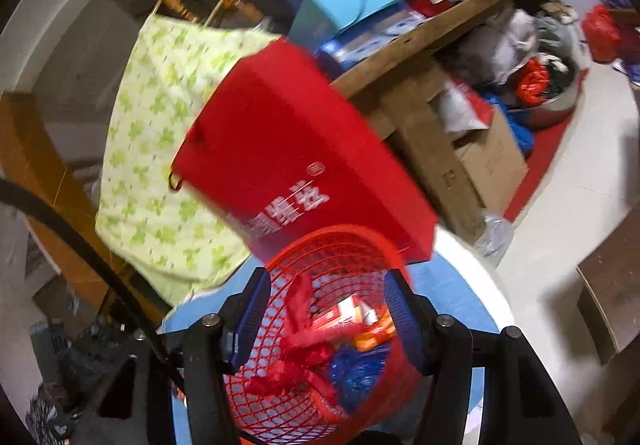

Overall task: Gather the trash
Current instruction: 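Lower both held bags into the red mesh basket and open both tools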

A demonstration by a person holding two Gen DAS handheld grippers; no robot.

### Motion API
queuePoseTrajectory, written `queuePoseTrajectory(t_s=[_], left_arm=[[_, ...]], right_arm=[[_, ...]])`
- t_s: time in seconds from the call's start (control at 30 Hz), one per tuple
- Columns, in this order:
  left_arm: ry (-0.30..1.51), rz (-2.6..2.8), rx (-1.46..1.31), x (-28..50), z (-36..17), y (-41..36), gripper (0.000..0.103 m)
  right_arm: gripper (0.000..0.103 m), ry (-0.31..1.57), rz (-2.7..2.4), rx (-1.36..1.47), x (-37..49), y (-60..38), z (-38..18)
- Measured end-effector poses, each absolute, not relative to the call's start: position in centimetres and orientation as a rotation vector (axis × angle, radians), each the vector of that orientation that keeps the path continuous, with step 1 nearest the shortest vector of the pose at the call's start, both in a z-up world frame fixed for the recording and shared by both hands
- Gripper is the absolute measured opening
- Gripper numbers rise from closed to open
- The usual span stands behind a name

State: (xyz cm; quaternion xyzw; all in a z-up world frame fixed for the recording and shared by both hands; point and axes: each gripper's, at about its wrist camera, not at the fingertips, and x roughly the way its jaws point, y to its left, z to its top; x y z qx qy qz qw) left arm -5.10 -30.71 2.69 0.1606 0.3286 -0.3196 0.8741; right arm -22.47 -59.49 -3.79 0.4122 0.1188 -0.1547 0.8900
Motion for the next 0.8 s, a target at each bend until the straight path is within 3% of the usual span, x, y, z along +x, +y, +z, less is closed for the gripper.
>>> queuePoseTrajectory(t_s=[0.8], left_arm=[[0.565, -0.405, 0.374, -5.6, 3.8, -24.1, 0.059]], right_arm=[[0.063, 0.286, -0.575, 0.785, -15.3, -59.6, -4.7]])
